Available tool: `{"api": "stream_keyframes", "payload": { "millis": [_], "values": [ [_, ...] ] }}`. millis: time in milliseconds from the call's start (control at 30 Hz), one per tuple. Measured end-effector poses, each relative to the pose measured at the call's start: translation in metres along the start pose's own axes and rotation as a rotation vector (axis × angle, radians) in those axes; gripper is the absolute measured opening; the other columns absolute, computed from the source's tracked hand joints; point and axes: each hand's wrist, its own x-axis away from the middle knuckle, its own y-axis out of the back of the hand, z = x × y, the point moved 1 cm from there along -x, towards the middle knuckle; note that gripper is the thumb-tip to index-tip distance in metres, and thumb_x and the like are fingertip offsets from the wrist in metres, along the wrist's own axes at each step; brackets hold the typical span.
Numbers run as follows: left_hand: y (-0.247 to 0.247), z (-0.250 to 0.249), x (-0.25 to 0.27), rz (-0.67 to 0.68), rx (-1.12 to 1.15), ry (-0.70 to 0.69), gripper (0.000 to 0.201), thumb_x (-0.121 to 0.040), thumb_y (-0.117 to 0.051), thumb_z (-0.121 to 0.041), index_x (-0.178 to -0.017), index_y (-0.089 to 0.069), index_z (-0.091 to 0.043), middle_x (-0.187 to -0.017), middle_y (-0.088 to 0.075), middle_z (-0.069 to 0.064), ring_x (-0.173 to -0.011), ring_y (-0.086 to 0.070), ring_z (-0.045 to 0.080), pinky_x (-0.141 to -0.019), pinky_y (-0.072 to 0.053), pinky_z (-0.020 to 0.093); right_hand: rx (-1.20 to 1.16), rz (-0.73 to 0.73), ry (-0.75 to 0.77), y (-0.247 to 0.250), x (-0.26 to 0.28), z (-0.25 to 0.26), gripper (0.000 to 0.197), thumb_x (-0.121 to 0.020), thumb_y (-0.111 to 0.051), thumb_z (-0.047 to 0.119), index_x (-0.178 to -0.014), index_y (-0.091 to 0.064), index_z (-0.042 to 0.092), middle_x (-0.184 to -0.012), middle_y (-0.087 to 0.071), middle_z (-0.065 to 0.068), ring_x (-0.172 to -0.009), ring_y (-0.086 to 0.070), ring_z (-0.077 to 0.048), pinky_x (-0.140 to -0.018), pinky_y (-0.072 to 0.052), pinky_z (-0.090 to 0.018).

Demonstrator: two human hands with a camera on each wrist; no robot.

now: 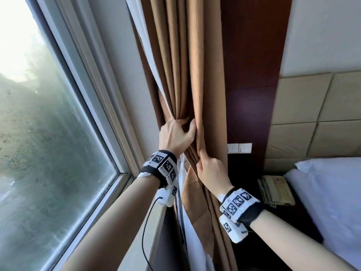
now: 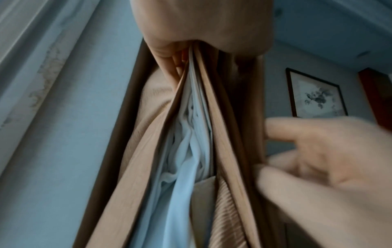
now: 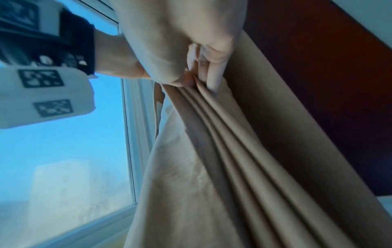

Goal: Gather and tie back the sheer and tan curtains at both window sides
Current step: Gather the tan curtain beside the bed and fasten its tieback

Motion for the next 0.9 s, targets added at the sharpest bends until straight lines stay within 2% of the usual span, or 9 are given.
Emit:
{"api": "stream_keyframes", "payload": {
  "millis": [133,267,400,467,533,600,667,767,900],
  "values": [
    [0.005,0.000,0.000,0.014,0.033,0.031,0.069,-0.082,-0.036,-0.077,-0.059,-0.062,-0.017,-0.056,-0.060,-0.002,-0.059,-0.060,0.021,-0.057,-0.051,0.030,-0.019,0.021,-0.019,-0.017,-0.021,0.008,0.030,-0.095,-0.045,0.013,-0.124,-0.048,0.004,-0.084,-0.067,-0.024,-0.081,-0.066,-0.043,-0.067,-0.049,-0.042],
    [0.010,0.015,-0.003,0.109,-0.102,0.044,0.018,-0.079,-0.056,-0.025,-0.067,-0.056,-0.012,-0.077,-0.060,0.008,-0.069,-0.060,0.034,-0.064,-0.054,0.036,-0.059,0.126,0.055,-0.026,-0.033,0.007,0.036,-0.095,-0.043,0.014,-0.131,-0.046,0.010,-0.086,-0.067,-0.024,-0.083,-0.065,-0.043,-0.070,-0.051,-0.043],
    [0.019,0.023,0.000,0.077,-0.106,0.040,0.005,-0.078,-0.052,-0.011,-0.079,-0.057,-0.009,-0.083,-0.060,0.016,-0.074,-0.060,0.040,-0.066,-0.052,0.041,-0.205,0.295,0.021,-0.031,-0.044,-0.012,0.033,-0.095,-0.043,0.036,-0.125,-0.050,0.026,-0.093,-0.069,-0.015,-0.086,-0.066,-0.036,-0.077,-0.054,-0.041],
    [0.020,0.027,0.001,0.049,-0.105,0.003,0.024,-0.076,-0.052,-0.008,-0.100,-0.057,-0.010,-0.088,-0.061,0.018,-0.077,-0.061,0.042,-0.067,-0.053,0.043,-0.230,0.358,-0.049,-0.029,-0.055,-0.032,0.038,-0.087,-0.046,0.058,-0.112,-0.058,0.033,-0.091,-0.071,0.003,-0.086,-0.067,-0.022,-0.080,-0.054,-0.037],
    [0.020,0.028,0.000,0.039,-0.107,-0.032,0.066,-0.073,-0.050,-0.004,-0.135,-0.040,-0.024,-0.095,-0.063,0.018,-0.078,-0.061,0.043,-0.067,-0.054,0.044,-0.274,0.291,-0.147,-0.022,-0.069,-0.055,0.041,-0.082,-0.050,0.067,-0.104,-0.062,0.035,-0.082,-0.070,0.013,-0.077,-0.068,-0.011,-0.078,-0.055,-0.034],
    [0.021,0.023,0.001,0.045,-0.139,-0.048,0.099,-0.071,-0.049,-0.001,-0.149,-0.005,-0.042,-0.090,-0.061,0.016,-0.070,-0.059,0.041,-0.062,-0.053,0.041,-0.312,0.118,-0.241,-0.014,-0.084,-0.078,0.032,-0.087,-0.053,0.057,-0.103,-0.063,0.031,-0.071,-0.071,0.007,-0.065,-0.069,-0.013,-0.075,-0.055,-0.033],
    [0.022,0.017,0.000,0.045,-0.198,-0.070,0.108,-0.071,-0.046,0.004,-0.146,0.010,-0.050,-0.076,-0.052,0.012,-0.057,-0.054,0.037,-0.053,-0.048,0.037,-0.283,-0.104,-0.341,-0.007,-0.101,-0.101,0.026,-0.087,-0.060,0.044,-0.108,-0.058,0.027,-0.075,-0.069,0.003,-0.075,-0.068,-0.024,-0.073,-0.051,-0.033],
    [0.020,0.013,-0.001,0.065,-0.272,-0.090,0.102,-0.075,-0.043,0.006,-0.146,-0.001,-0.055,-0.077,-0.046,0.008,-0.053,-0.052,0.033,-0.051,-0.045,0.034,-0.323,-0.193,-0.425,-0.005,-0.124,-0.121,0.061,-0.077,-0.073,0.043,-0.126,-0.043,0.023,-0.100,-0.062,0.000,-0.094,-0.062,-0.027,-0.078,-0.045,-0.036],
    [0.014,0.016,-0.007,0.106,-0.236,-0.005,0.062,-0.079,-0.045,0.002,-0.130,-0.058,-0.030,-0.113,-0.061,0.018,-0.092,-0.063,0.041,-0.081,-0.055,0.042,-0.344,0.143,-0.417,-0.018,-0.138,-0.128,0.094,-0.075,-0.075,0.051,-0.148,-0.027,0.017,-0.144,-0.042,-0.010,-0.128,-0.046,-0.029,-0.106,-0.040,-0.043]
  ]
}}
